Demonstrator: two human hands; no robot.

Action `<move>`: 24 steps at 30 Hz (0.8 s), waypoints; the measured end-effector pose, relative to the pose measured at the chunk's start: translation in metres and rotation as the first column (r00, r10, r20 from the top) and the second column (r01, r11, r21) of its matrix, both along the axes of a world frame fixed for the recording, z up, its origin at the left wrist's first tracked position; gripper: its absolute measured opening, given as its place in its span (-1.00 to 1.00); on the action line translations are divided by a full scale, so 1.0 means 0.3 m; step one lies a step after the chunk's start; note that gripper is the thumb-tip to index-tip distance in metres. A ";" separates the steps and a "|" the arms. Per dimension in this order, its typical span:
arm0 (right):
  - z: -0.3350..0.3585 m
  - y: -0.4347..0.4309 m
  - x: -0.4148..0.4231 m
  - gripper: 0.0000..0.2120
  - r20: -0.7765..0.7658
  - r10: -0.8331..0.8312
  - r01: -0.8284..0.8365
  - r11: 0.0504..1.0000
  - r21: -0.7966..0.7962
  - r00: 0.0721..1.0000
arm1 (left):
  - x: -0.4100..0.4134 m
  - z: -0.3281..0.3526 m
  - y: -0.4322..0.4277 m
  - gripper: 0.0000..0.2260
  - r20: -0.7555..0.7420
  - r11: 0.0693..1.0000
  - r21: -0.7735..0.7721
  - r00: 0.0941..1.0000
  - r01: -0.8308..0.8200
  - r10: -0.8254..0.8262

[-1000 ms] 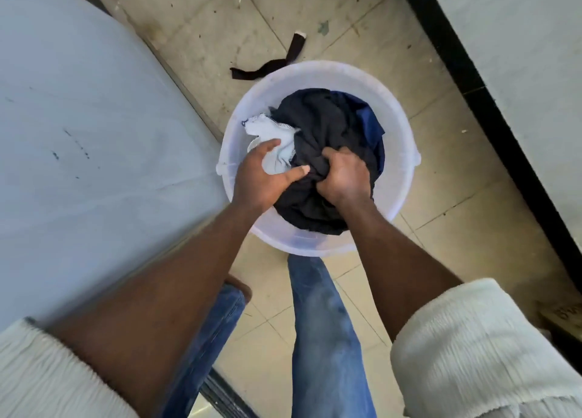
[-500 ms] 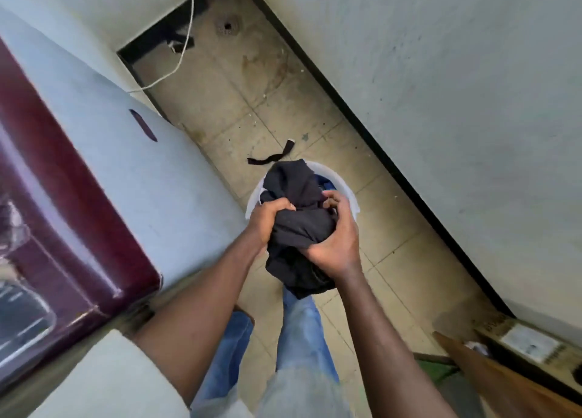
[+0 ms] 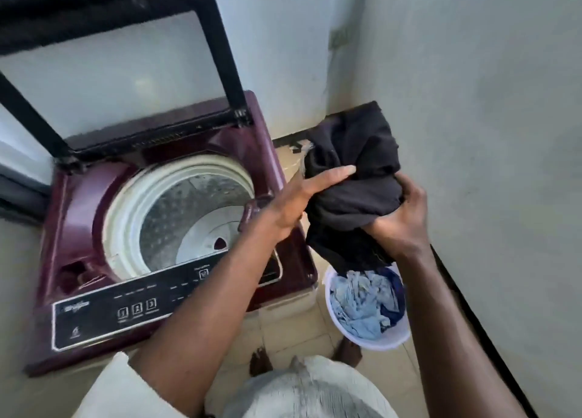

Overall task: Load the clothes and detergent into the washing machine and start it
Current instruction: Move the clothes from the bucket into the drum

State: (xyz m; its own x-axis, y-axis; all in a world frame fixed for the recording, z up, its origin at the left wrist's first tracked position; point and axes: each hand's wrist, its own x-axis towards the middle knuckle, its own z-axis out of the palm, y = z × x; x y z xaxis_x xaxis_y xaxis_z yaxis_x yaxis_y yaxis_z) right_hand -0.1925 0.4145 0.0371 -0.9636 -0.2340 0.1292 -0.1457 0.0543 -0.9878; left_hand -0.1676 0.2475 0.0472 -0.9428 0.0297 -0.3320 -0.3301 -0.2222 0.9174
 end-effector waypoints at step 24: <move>-0.137 -0.826 0.151 -0.42 0.000 0.362 -0.284 0.731 0.621 0.932 | 0.294 -0.158 -0.749 -0.68 0.120 0.774 -0.615 0.953 -0.149 0.279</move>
State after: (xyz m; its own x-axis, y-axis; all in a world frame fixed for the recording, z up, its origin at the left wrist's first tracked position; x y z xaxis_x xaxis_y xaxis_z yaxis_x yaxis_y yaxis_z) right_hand -0.1471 0.1668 -0.0038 -0.8028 -0.5947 -0.0440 -0.3732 0.5587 -0.7407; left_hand -0.0795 0.0228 -0.0001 -0.8149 -0.4283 -0.3905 -0.5242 0.2572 0.8118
